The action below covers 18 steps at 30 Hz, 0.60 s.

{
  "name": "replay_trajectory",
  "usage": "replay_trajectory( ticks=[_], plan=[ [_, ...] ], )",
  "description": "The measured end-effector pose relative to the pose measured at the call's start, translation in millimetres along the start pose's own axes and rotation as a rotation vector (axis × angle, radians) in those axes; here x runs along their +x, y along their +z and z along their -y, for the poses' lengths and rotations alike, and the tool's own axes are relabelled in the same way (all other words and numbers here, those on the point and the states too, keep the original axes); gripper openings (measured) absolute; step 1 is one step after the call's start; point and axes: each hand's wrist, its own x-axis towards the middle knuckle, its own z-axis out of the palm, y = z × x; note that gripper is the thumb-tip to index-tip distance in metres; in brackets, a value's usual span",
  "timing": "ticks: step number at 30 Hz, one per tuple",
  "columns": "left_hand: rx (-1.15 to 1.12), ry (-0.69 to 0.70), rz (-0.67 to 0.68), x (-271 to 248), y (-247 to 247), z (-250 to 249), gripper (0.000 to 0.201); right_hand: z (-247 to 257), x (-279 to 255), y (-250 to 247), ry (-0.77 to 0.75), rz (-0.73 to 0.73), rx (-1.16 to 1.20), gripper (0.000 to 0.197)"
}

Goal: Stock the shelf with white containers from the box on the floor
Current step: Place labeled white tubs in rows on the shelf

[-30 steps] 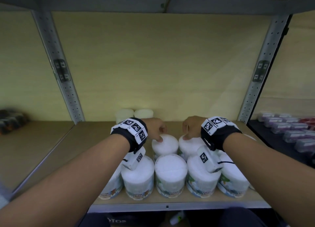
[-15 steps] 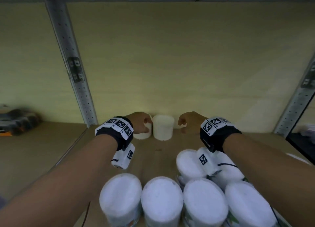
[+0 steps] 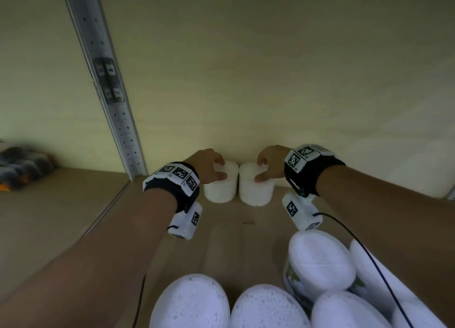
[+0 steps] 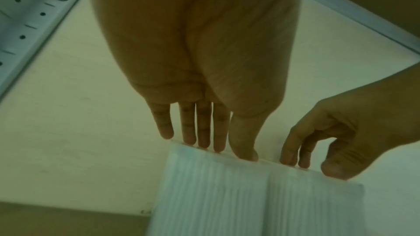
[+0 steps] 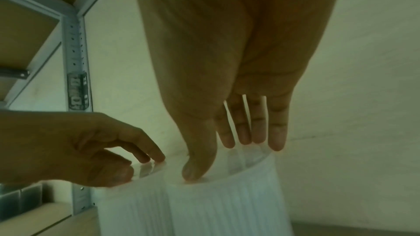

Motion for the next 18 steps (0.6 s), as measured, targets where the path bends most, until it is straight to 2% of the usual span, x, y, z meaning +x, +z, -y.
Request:
replay_trajectory(
  ticks=[13,18],
  plan=[
    [-0.03,0.028,-0.041,1.3,5.7,2.6,0.046,5.3,3.2,1.8,0.003,-0.013,-0.037,0.062],
    [-0.017,0.025,-0.035,1.2,5.8,1.1,0.046,6.3,-3.7,-3.9,-0.031,0.035,-0.067,0.057]
  ],
)
